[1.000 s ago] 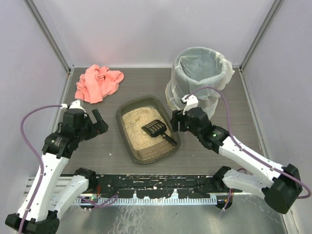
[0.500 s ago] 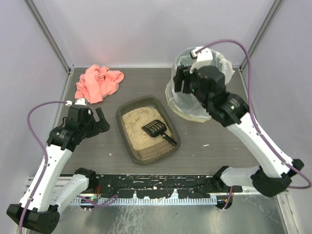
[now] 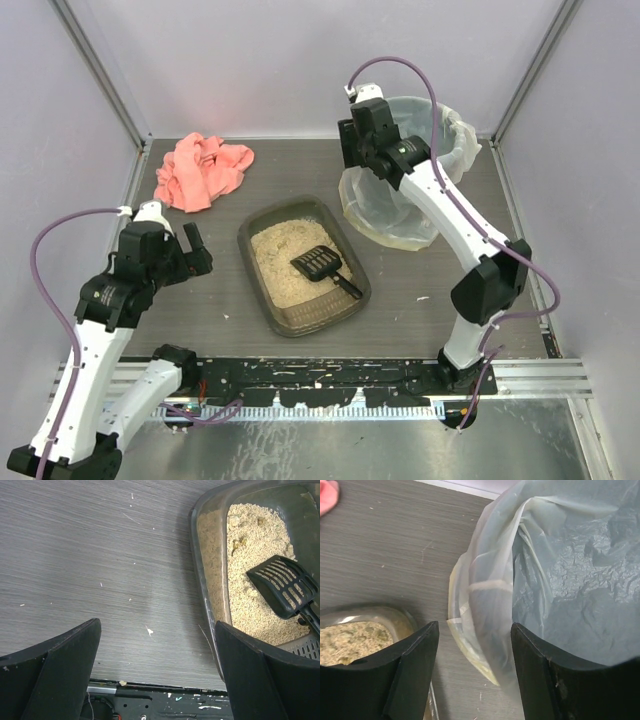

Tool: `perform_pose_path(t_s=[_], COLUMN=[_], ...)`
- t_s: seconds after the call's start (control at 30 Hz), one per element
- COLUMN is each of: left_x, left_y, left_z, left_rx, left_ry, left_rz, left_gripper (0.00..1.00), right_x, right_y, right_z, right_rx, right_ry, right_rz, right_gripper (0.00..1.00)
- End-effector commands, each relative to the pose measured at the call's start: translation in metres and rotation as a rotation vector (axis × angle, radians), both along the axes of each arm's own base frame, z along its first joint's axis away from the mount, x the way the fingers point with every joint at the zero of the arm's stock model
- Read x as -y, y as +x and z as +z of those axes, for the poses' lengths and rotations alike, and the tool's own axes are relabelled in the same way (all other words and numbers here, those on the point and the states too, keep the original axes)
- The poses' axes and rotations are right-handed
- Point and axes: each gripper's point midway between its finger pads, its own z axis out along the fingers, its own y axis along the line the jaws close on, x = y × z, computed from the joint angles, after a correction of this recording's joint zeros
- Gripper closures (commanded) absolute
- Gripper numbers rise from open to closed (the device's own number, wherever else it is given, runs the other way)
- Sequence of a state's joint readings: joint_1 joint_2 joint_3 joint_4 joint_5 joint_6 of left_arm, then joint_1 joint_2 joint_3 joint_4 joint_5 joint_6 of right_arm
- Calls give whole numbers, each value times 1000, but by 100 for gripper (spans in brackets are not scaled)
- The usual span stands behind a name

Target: Clean the litter box

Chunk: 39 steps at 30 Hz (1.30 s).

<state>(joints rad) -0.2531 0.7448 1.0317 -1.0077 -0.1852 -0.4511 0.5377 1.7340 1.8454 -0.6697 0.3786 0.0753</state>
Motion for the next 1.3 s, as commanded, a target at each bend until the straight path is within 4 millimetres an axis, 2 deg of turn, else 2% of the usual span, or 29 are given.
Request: perform_pose_path(t_s=[0.0, 0.1, 0.37, 0.6, 0.77, 0.93, 1.1, 1.17, 1.27], left_x=[-3, -5, -5, -3, -1, 0, 0, -1, -1], left_y=[2, 2, 1, 4, 5, 6, 5, 5, 5], left_z=[4, 4, 5, 1, 0, -1, -1, -1, -1], left_rx=[25, 31, 39, 23, 17, 13, 15, 15, 15], left_ry=[19, 22, 22, 22, 19, 18, 18, 18, 19], left_rz=[-2, 4, 5, -4, -13, -17, -17, -16, -16], left_gripper=[2, 2, 2, 2, 2, 2, 2, 2, 2], right_x=[-1, 0, -7, -36, -50, -68, -93, -106, -135], right_y=[23, 36, 59, 57, 55, 54, 71, 77, 77], right_z=[22, 11, -7, 7, 21, 37, 46, 47, 49], right_rx=[58, 36, 4, 21, 57, 132, 232, 244, 257], right_ry=[7, -21, -38, 13, 41, 54, 13, 32, 52], right_rz=[13, 3, 22, 194, 284, 380, 435, 469, 560], right_gripper=[35, 39, 67, 83, 95, 99, 99, 99, 99])
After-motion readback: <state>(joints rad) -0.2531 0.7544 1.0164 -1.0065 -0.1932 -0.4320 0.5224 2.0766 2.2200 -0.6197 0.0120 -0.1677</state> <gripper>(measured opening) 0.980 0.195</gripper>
